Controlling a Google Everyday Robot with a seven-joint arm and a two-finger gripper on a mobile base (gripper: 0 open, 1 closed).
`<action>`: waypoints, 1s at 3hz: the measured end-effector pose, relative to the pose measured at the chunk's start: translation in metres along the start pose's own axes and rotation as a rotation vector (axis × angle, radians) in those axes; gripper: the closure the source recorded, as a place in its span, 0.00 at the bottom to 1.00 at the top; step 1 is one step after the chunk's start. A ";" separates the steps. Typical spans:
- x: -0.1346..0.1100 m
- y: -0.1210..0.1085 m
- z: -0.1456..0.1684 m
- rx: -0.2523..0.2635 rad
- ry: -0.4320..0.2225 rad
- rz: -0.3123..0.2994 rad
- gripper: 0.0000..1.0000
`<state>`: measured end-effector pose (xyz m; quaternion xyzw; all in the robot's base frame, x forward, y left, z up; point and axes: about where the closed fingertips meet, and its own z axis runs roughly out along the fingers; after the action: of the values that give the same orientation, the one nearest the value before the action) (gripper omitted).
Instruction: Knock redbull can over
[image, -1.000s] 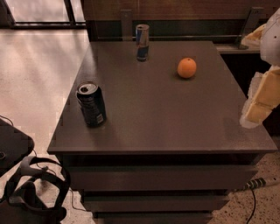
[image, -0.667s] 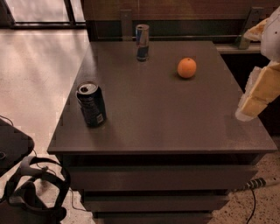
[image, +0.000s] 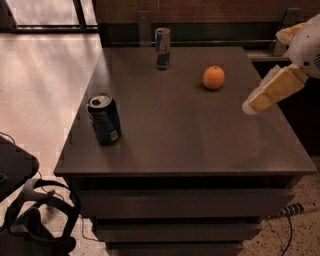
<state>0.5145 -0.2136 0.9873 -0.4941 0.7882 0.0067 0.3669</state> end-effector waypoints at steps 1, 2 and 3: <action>-0.033 -0.039 0.031 0.038 -0.224 0.086 0.00; -0.041 -0.045 0.041 0.032 -0.278 0.128 0.00; -0.041 -0.045 0.041 0.032 -0.278 0.128 0.00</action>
Offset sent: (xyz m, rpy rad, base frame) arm 0.0507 0.0153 0.0093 0.1926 -0.1030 -0.0071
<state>0.5829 -0.1901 0.9974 -0.4314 0.7596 0.0858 0.4790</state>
